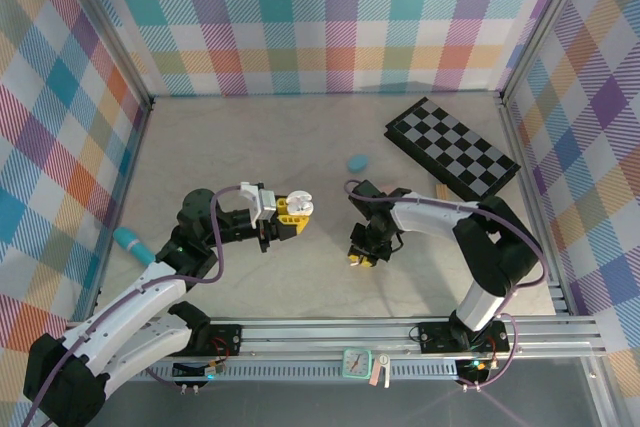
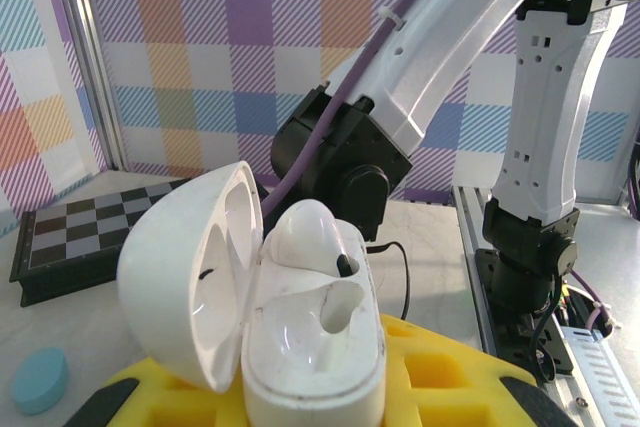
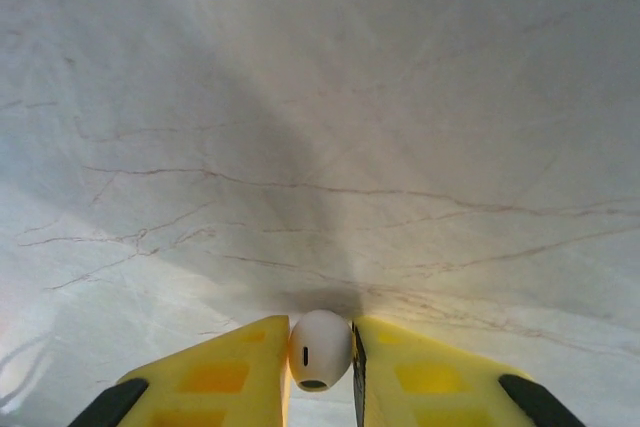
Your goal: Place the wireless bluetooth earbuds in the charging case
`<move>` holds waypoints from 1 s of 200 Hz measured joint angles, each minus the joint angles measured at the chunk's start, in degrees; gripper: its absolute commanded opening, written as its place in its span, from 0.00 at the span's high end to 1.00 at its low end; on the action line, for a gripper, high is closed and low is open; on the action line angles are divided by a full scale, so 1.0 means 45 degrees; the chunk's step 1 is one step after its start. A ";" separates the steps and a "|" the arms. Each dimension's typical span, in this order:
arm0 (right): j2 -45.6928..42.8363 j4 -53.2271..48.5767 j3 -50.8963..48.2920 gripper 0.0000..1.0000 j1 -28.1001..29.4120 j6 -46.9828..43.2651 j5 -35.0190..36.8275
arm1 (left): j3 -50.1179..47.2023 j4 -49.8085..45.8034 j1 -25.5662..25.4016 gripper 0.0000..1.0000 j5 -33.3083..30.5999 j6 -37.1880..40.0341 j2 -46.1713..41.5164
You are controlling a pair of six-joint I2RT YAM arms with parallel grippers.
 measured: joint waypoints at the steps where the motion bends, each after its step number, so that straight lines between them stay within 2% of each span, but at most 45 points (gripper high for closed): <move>1: -0.0034 -0.0005 0.0000 0.76 0.0000 -0.0058 0.0058 | 0.0000 0.0000 0.0000 0.93 0.0000 0.0000 0.0019; 59: -0.1967 0.0107 0.0000 0.77 0.0000 -0.2560 0.2623 | -0.0015 0.0869 0.0000 0.93 -0.0039 -0.0194 0.0918; 112: -0.3487 0.1035 -0.0423 0.77 0.0078 -0.5717 0.4541 | -0.0015 0.1035 0.0000 0.93 -0.0379 -0.0253 0.2030; 151: -0.4833 0.1904 -0.0845 0.77 0.0180 -0.7703 0.5207 | -0.0015 0.0957 0.0000 0.93 -0.0631 -0.0393 0.2885; 200: -0.5955 0.2662 -0.0869 0.77 0.0602 -0.9690 0.5285 | -0.0015 0.0947 -0.0112 0.93 -0.0724 -0.0534 0.4090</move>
